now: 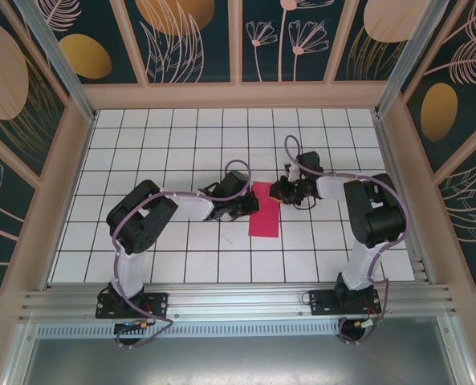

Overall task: Fold a paper plane with a square sheet of paper (pick it up from the middle)
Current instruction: Fold the square sheet of paper in half at the center of the table.

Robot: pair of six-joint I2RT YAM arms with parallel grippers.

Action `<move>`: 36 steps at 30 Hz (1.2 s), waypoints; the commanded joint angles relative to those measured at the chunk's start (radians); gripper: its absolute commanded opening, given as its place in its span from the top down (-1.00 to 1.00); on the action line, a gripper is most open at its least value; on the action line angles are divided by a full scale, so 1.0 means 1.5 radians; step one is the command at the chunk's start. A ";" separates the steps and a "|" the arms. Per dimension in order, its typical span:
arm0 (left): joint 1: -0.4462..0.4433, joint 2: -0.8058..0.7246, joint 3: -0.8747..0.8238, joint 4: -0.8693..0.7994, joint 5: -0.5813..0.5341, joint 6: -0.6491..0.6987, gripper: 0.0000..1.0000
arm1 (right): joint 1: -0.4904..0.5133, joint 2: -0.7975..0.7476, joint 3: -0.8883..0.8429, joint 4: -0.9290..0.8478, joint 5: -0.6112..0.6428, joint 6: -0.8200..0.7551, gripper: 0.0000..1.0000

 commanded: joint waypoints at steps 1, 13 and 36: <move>0.001 0.035 -0.033 -0.114 -0.033 0.016 0.83 | -0.009 0.004 0.049 -0.031 0.022 -0.027 0.66; 0.000 0.032 -0.035 -0.117 -0.034 0.017 0.82 | -0.014 0.085 0.070 -0.035 0.053 -0.033 0.66; 0.000 0.026 -0.037 -0.117 -0.032 0.017 0.82 | -0.035 0.113 0.092 -0.032 0.027 -0.039 0.66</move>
